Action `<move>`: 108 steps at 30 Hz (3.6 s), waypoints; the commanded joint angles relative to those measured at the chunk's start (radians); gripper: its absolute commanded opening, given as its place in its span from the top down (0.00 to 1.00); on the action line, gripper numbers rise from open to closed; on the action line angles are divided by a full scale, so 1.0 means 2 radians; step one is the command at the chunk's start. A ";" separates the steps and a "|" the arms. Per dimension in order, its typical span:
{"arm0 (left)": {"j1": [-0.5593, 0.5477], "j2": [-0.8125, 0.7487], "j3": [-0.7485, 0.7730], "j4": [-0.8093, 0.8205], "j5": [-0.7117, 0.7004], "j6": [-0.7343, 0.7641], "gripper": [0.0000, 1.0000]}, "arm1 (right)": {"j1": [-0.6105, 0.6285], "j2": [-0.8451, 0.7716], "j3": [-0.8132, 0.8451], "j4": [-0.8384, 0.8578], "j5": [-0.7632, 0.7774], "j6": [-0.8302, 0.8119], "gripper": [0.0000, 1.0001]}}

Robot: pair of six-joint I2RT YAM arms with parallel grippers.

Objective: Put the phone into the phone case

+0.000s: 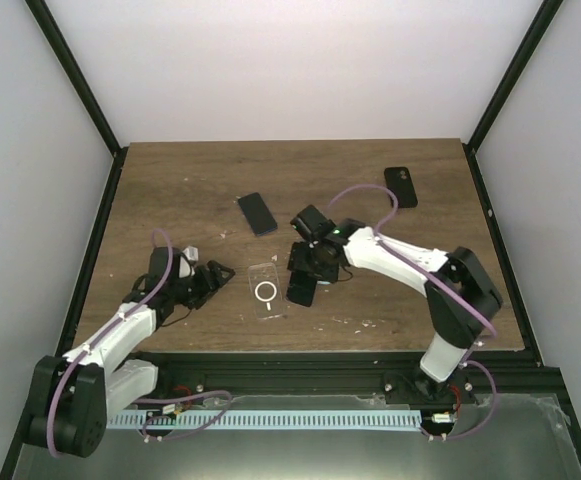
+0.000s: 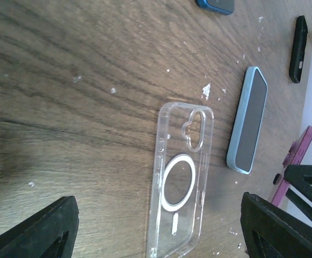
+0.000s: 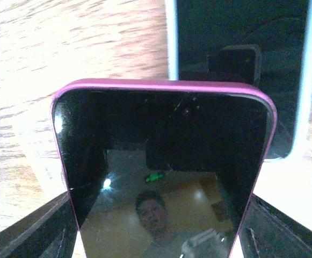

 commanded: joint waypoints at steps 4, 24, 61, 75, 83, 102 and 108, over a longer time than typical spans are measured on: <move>0.043 -0.002 -0.018 0.010 0.049 -0.002 0.17 | 0.055 0.084 0.101 0.037 0.004 -0.062 0.27; 0.079 -0.030 -0.040 0.005 0.070 -0.016 0.18 | 0.090 0.166 0.148 0.093 -0.023 -0.155 0.26; 0.080 -0.046 -0.037 -0.015 0.075 0.001 0.22 | 0.102 0.123 0.072 0.113 -0.016 -0.131 0.10; 0.067 -0.022 -0.015 -0.009 0.115 0.026 0.36 | 0.053 0.074 -0.039 0.237 -0.076 -0.137 0.51; 0.050 0.013 0.000 0.015 0.110 0.007 0.43 | 0.021 0.073 -0.086 0.301 -0.118 -0.140 0.74; 0.000 0.104 0.029 0.029 0.084 -0.002 0.64 | 0.039 0.063 -0.179 0.447 -0.224 -0.084 0.82; 0.000 0.086 0.001 0.035 0.083 0.000 0.65 | 0.039 0.050 -0.207 0.487 -0.215 -0.038 0.76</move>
